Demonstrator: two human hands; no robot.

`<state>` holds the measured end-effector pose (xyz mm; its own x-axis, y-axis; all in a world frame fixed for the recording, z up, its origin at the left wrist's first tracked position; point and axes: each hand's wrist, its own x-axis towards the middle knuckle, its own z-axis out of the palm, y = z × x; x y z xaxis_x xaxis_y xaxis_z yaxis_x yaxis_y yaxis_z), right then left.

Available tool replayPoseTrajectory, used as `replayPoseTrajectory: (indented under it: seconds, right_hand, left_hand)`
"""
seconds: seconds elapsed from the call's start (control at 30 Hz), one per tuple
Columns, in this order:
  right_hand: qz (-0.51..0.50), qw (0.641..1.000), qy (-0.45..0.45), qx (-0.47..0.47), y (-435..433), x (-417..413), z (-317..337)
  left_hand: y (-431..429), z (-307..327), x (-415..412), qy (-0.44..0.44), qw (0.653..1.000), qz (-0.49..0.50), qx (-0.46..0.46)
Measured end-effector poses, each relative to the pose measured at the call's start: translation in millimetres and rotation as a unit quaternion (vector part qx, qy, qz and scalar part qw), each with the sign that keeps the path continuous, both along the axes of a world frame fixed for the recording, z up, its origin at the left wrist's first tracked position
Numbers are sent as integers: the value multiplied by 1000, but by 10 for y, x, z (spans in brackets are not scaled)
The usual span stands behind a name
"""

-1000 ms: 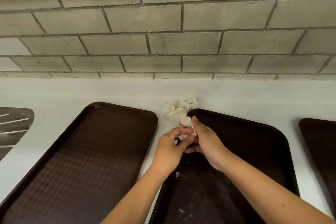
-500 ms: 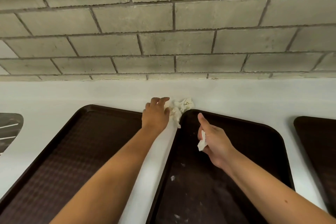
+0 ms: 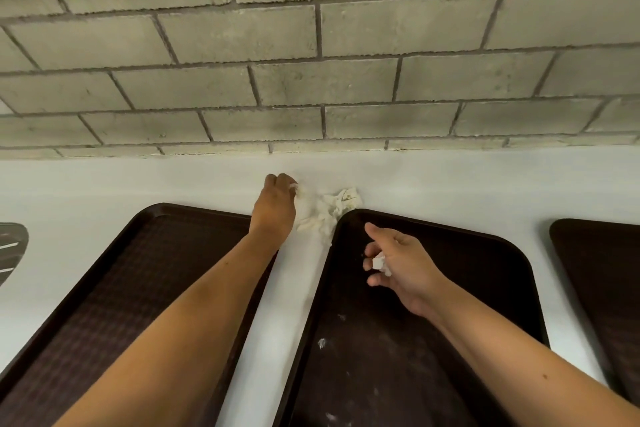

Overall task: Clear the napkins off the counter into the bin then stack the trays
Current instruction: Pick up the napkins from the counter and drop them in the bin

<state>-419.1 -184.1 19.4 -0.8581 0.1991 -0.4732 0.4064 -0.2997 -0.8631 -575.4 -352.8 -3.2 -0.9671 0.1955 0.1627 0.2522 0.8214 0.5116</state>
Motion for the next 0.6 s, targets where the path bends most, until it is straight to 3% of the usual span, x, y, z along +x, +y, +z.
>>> replayPoseTrajectory:
  seconds: [0.13,0.37,0.5,0.6]
  right_hand:
    - [33,999,19,27,-37,92,133]
    - [72,988,42,129,-82,434,347]
    - [70,987,52,135,-44,681,383]
    - [103,968,68,218,-4,894,327]
  left_hand:
    - [-100,276,203,-50,983,24,176]
    - [-128,537,1344,-215,892,64,391]
    - [-70,630,2006,-285,875,86,382]
    - [-37,537,2400,-243,908,98,328]
